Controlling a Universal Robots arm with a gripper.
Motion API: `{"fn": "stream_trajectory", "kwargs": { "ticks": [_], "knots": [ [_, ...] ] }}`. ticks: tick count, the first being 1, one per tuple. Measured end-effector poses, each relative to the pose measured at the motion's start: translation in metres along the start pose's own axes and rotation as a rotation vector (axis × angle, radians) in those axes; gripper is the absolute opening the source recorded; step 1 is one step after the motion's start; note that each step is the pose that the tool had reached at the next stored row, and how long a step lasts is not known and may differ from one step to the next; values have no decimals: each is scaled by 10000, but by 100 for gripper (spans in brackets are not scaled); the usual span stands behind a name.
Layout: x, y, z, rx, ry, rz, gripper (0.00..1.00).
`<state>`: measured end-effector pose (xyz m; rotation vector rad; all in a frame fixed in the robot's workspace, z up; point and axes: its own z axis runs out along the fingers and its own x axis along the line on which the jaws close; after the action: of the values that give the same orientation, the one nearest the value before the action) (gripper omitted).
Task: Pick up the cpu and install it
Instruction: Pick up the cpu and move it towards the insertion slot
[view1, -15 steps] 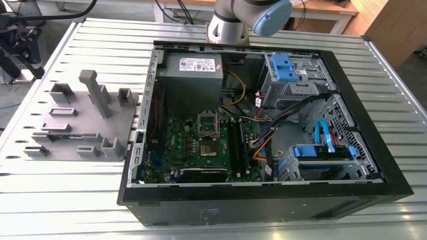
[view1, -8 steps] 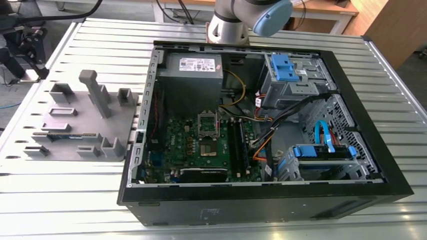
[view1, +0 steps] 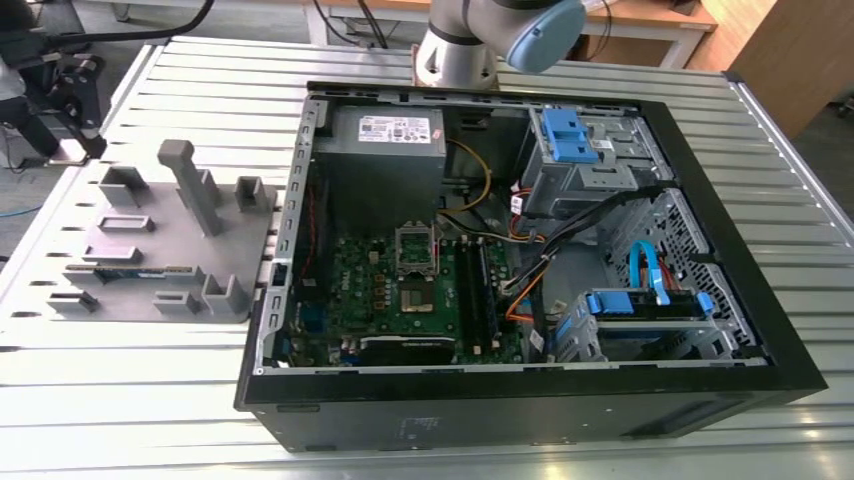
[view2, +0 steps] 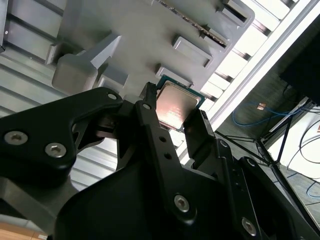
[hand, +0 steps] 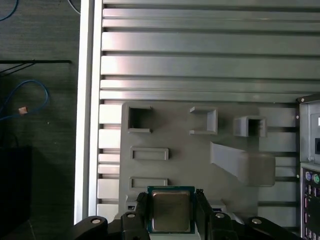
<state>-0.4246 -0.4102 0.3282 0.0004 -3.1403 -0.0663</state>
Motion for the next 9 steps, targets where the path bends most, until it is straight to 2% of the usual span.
{"fn": "stream_trajectory", "kwargs": {
  "ticks": [9],
  "knots": [
    [-97,0,0,0,0,0,47]
  ]
}}
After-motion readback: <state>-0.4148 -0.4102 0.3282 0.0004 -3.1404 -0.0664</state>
